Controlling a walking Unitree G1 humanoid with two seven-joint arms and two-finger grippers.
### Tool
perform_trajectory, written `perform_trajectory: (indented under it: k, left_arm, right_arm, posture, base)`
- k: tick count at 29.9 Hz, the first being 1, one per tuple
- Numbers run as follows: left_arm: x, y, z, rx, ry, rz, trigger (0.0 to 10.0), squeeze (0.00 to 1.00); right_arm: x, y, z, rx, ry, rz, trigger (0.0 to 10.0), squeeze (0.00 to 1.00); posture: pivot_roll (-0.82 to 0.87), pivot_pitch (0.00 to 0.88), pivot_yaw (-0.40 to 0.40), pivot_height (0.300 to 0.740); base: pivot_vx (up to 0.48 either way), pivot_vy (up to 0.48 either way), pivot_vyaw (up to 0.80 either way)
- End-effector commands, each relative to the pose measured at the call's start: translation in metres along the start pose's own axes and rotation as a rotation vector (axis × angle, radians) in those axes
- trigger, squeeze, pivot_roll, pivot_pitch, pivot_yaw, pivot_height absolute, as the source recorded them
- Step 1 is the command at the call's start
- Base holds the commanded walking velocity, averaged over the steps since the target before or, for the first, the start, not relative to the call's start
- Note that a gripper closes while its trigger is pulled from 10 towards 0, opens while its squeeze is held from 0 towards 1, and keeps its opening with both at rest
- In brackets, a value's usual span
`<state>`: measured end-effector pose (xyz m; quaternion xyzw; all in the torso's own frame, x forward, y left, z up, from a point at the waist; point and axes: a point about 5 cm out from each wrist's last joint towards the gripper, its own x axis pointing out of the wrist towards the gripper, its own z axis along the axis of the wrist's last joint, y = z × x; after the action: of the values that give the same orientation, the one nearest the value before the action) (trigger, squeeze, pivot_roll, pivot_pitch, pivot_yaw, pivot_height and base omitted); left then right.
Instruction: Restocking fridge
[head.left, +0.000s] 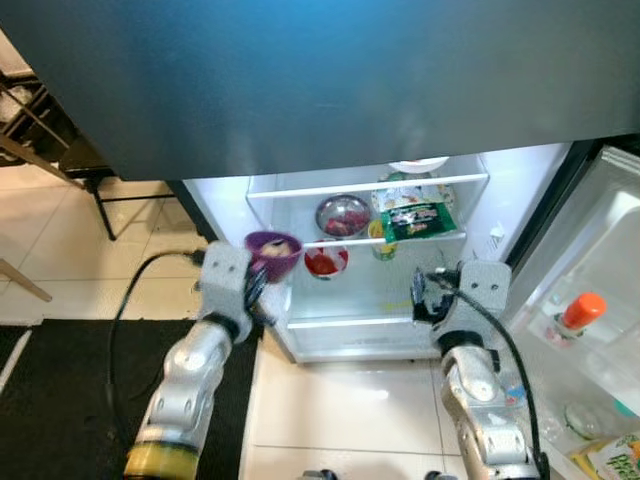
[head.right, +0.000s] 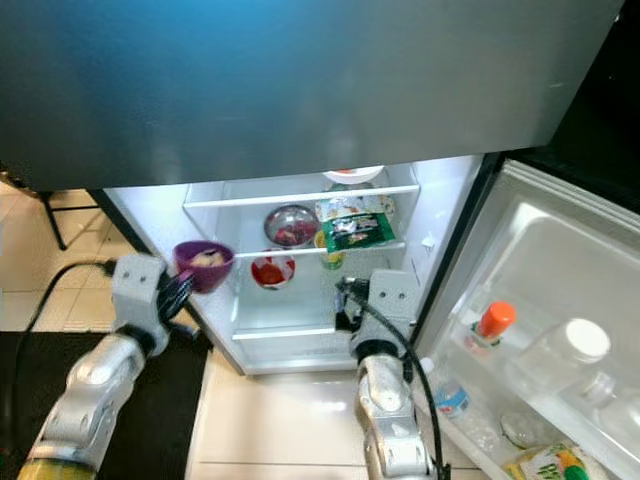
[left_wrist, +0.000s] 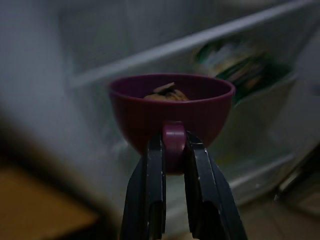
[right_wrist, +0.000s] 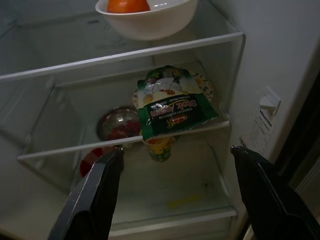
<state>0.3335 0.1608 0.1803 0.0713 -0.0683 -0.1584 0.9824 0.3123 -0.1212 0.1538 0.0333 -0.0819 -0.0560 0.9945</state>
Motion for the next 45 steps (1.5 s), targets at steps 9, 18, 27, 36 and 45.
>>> perform_trajectory:
  k: [9,18,27,36,45]
  left_arm:
    - [0.018,0.004,0.019,-0.015,-0.058,-0.039,10.0,0.0]
    - [0.022,0.004,0.026,-0.019,-0.083,-0.059,10.0,0.0]
    - [0.027,0.005,0.03,-0.023,-0.099,-0.065,10.0,0.0]
    - [0.029,0.006,0.032,-0.024,-0.106,-0.06,10.0,0.0]
    - [0.029,0.009,0.028,-0.038,-0.074,-0.03,10.0,0.0]
  right_arm:
    - [-0.005,0.006,0.006,-0.01,-0.017,0.023,10.0,0.0]
    - [-0.005,0.008,0.005,-0.011,-0.011,0.025,10.0,0.0]
    - [-0.006,0.007,0.004,-0.019,-0.005,0.025,10.0,0.0]
    - [-0.006,0.009,0.001,-0.073,0.011,0.048,10.0,0.0]
    - [-0.003,0.012,0.002,-0.086,0.013,0.076,10.0,0.0]
  posture:
    - [0.03,0.303,0.183,0.685]
    - [0.02,0.291,0.185,0.65]
    - [0.02,0.283,0.185,0.62]
    - [0.01,0.28,0.185,0.595]
    - [0.01,0.28,0.185,0.595]
  base:
    - [0.0,0.0,0.0]
    - [0.0,0.0,0.0]
    - [0.0,0.0,0.0]
    - [0.0,0.0,0.0]
    - [0.0,0.0,0.0]
